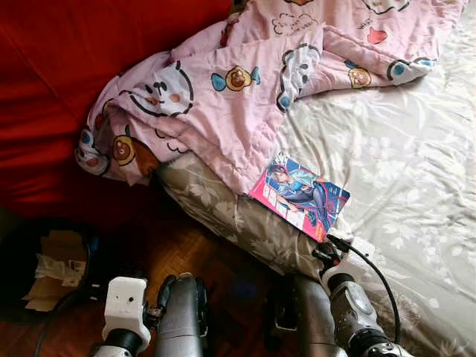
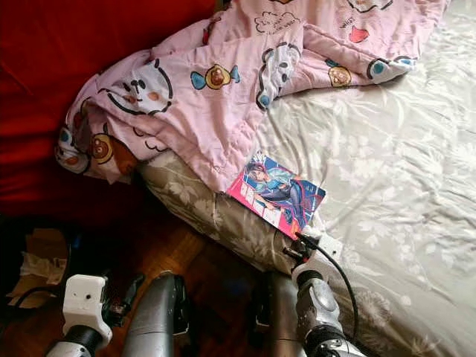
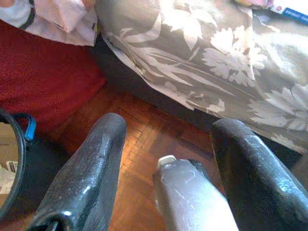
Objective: Clean up the room
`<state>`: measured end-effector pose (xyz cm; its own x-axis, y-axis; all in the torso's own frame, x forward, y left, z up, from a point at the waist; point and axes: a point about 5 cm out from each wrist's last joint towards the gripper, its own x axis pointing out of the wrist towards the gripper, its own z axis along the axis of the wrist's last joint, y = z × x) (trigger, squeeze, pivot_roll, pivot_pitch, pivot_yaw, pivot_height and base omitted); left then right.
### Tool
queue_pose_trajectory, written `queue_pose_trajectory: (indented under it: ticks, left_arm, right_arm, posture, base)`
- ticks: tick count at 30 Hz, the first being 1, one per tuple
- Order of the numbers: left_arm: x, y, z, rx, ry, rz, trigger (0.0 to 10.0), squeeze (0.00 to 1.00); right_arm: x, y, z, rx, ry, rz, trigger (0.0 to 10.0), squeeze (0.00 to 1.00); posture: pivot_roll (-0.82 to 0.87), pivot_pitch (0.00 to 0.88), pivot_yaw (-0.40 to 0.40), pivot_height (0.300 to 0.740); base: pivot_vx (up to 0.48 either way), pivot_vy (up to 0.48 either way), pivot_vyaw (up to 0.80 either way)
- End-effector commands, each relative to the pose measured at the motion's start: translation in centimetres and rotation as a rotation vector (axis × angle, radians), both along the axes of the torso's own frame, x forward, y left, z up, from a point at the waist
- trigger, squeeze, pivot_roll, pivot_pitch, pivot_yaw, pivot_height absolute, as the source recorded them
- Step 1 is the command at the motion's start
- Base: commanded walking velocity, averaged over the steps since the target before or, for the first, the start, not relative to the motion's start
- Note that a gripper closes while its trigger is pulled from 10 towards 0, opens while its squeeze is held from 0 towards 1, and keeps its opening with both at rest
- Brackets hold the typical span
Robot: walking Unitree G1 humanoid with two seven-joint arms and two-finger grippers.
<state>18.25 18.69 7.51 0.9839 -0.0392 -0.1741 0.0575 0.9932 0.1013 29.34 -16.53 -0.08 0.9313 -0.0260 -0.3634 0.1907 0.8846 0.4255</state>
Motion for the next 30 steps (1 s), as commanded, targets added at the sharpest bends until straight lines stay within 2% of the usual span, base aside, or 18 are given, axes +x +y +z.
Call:
queue_pose_trajectory:
  ticks: [1, 8, 9, 10, 12, 17, 18, 19, 20, 22, 26, 28, 30]
  left_arm:
    - [-0.3, 0.3, -1.4, 0.005, 0.045, 0.023, 10.0, 0.00]
    - [0.9, 0.2, -2.3, 0.003, 0.042, 0.036, 10.0, 0.00]
    - [1.1, 0.2, -2.4, 0.003, 0.042, 0.035, 10.0, 0.00]
    - [1.2, 0.2, -2.6, 0.004, 0.042, 0.035, 10.0, 0.00]
    - [1.3, 0.3, -2.9, 0.005, 0.043, 0.038, 10.0, 0.00]
    - [1.2, 0.5, -3.3, 0.008, 0.036, 0.040, 10.0, 0.00]
    - [1.2, 0.5, -3.3, 0.008, 0.035, 0.039, 10.0, 0.00]
    - [1.2, 0.5, -3.3, 0.008, 0.035, 0.039, 10.0, 0.00]
    - [1.2, 0.4, -3.3, 0.007, 0.035, 0.037, 10.0, 0.00]
    - [1.1, 0.4, -3.4, 0.007, 0.035, 0.032, 10.0, 0.00]
    - [1.0, 0.3, -3.4, 0.008, 0.035, 0.025, 10.0, 0.00]
    - [1.0, 0.2, -3.3, 0.009, 0.031, 0.017, 10.0, 0.00]
    - [0.8, 0.2, -3.1, 0.012, 0.030, 0.012, 10.0, 0.00]
  right_arm:
    - [-1.3, -0.1, -1.2, 0.003, 0.039, -0.006, 0.0, 0.00]
    - [-1.8, -0.3, -1.4, 0.003, 0.025, -0.016, 0.0, 0.00]
    - [-1.8, -0.5, -1.4, -0.001, 0.021, -0.026, 7.8, 0.00]
    - [-1.9, -0.7, -1.3, -0.003, 0.009, -0.037, 10.0, 0.00]
    - [-2.0, -1.3, -0.8, -0.012, -0.067, -0.086, 10.0, 0.00]
    - [-2.3, -2.3, 0.0, -0.025, -0.149, -0.157, 10.0, 0.00]
    - [-2.3, -2.8, 0.4, -0.026, -0.180, -0.180, 10.0, 0.75]
    - [-2.3, -2.8, 0.4, -0.026, -0.180, -0.180, 10.0, 0.75]
    - [-2.2, -3.0, 0.7, -0.023, -0.199, -0.187, 10.0, 1.00]
    - [-1.7, -3.4, 1.3, -0.028, -0.220, -0.198, 10.0, 1.00]
    - [-0.9, -3.7, 1.5, -0.025, -0.193, -0.201, 10.0, 1.00]
    - [-0.4, -3.7, 1.1, -0.013, -0.104, -0.191, 10.0, 1.00]
    - [0.3, -3.5, 1.4, 0.008, -0.090, -0.188, 10.0, 1.00]
  posture:
    - [0.13, 0.341, -0.001, 0.624]
    - [0.11, 0.281, -0.012, 0.624]
    - [0.10, 0.271, -0.016, 0.624]
    - [0.10, 0.266, -0.018, 0.624]
    - [0.10, 0.254, -0.019, 0.624]
    - [0.09, 0.245, -0.021, 0.624]
    - [0.09, 0.248, -0.019, 0.624]
    - [0.09, 0.248, -0.019, 0.624]
    - [0.09, 0.249, -0.017, 0.624]
    - [0.08, 0.252, -0.015, 0.624]
    - [0.09, 0.255, -0.012, 0.624]
    - [0.10, 0.264, -0.007, 0.624]
    - [0.11, 0.268, -0.004, 0.624]
  base:
    - [0.000, 0.000, 0.00]
    - [0.000, 0.000, 0.00]
    - [0.000, 0.000, 0.00]
    - [0.000, 0.000, 0.00]
    - [0.000, 0.000, 0.00]
    - [0.000, 0.000, 0.00]
    - [0.000, 0.000, 0.00]
    - [0.000, 0.000, 0.00]
    - [0.000, 0.000, 0.00]
    - [0.000, 0.000, 0.00]
    - [0.000, 0.000, 0.00]
    - [0.000, 0.000, 0.00]
    - [0.000, 0.000, 0.00]
